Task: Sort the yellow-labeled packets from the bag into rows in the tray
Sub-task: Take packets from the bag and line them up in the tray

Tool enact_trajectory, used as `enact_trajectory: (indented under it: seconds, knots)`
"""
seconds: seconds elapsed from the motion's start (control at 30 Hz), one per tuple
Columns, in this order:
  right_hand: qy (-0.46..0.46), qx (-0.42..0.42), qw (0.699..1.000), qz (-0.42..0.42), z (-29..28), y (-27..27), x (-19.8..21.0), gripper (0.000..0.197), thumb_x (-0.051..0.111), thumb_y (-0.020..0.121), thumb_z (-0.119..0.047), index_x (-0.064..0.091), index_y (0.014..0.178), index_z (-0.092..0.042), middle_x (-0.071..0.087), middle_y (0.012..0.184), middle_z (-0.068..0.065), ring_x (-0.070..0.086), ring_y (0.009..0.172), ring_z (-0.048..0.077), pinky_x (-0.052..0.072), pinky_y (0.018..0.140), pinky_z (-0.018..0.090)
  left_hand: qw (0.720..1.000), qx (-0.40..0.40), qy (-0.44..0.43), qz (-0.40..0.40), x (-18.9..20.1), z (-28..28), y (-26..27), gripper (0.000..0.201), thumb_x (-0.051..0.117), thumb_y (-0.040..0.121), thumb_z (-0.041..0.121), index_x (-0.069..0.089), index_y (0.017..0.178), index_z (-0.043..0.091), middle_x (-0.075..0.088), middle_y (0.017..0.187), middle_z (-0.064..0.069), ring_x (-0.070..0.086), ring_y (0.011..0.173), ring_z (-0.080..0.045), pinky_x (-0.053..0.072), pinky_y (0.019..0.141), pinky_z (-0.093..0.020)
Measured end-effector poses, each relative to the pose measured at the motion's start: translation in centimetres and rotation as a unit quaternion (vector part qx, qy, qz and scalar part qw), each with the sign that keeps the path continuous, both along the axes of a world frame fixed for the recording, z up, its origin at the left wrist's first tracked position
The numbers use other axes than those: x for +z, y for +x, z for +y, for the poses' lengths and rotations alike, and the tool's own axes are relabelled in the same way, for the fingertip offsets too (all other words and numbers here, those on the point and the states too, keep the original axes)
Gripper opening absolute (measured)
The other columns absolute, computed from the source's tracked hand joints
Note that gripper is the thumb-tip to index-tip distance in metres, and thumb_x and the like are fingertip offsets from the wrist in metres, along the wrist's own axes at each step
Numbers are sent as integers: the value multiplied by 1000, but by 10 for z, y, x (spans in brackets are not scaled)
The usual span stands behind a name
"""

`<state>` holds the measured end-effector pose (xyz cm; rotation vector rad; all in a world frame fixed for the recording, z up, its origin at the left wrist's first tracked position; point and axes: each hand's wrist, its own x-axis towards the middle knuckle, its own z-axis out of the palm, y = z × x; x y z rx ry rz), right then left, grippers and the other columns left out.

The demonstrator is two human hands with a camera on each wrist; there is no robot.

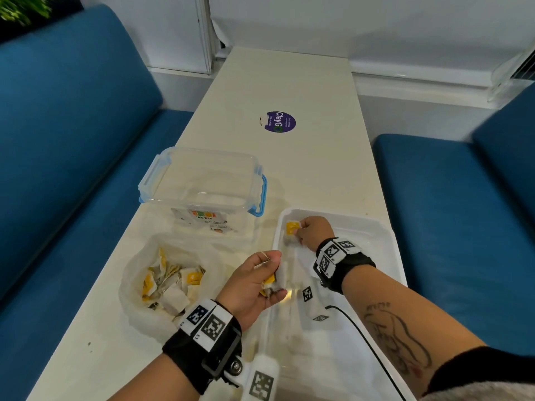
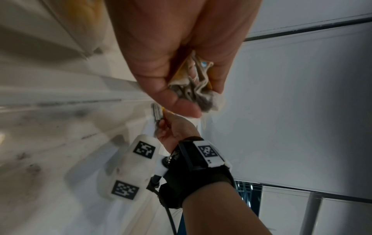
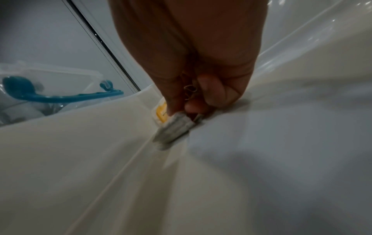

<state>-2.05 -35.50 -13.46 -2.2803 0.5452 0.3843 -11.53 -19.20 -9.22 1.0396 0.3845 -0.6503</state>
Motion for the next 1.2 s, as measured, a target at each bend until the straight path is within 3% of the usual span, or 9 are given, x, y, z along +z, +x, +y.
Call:
enact_trajectory:
  seconds: [0.2,0.27,0.33,0.5,0.7,0.8,0.93,1.03,1.2]
  knots:
    - [13,-43,999,0,-5,-1,1,36,67,84,-17,45,54,-16,50,61,3,51,74,23,42,70,28,1000,-1,-9,2,-1,0,-1,13,52,93,20,61,101,18,59,88,-3,59,71,-15,54,52,-23]
    - [29,-58,998,-12,-9,-5,10,16,70,82,-19,61,72,-12,63,82,9,60,84,26,50,81,32,1000,5,-16,2,1,0,0,15,49,94,21,61,103,18,57,92,-6,59,74,-18,55,52,-24]
    - [28,-72,996,-51,-15,-11,22,21,69,83,-17,66,98,-4,66,105,13,64,97,30,51,90,37,1000,8,-22,1,4,0,0,16,47,96,21,61,103,18,56,94,-7,59,74,-19,55,52,-25]
    - [121,0,989,-81,-12,-50,71,9,63,85,-11,65,76,-9,65,73,-1,56,58,10,41,45,14,999,12,-43,-3,10,-2,1,20,40,99,15,59,107,18,61,97,-8,60,81,-22,57,54,-27]
    - [181,78,971,-138,6,-91,96,22,59,82,4,61,75,-17,61,73,-3,53,59,9,40,51,13,999,-2,-19,-30,17,-4,-3,20,41,99,13,57,109,19,60,94,-7,57,77,-18,55,53,-24]
    - [154,93,970,-163,15,-103,101,10,69,81,-16,61,79,-21,57,71,-5,50,62,8,41,61,20,999,-1,-13,-46,18,-3,-5,21,43,98,13,53,116,18,60,94,-6,58,76,-16,55,54,-24]
    - [59,169,979,-95,27,-110,101,22,78,73,-25,57,81,-24,55,70,-4,49,57,5,39,53,16,999,5,-7,-49,20,-5,-10,17,41,99,17,52,111,18,63,97,-5,61,75,-18,55,57,-26]
    - [92,160,979,-90,28,-111,99,25,76,74,-10,54,73,-23,53,64,-5,49,49,6,40,47,14,999,28,-11,-24,22,-3,-10,13,40,99,18,51,105,18,61,89,-5,60,71,-19,54,57,-29]
    - [185,106,973,-91,21,-123,98,12,69,81,-5,65,88,-14,56,64,-2,51,48,7,34,40,15,997,82,10,-1,23,3,-8,13,41,97,13,51,91,19,55,87,-7,56,71,-19,47,55,-28]
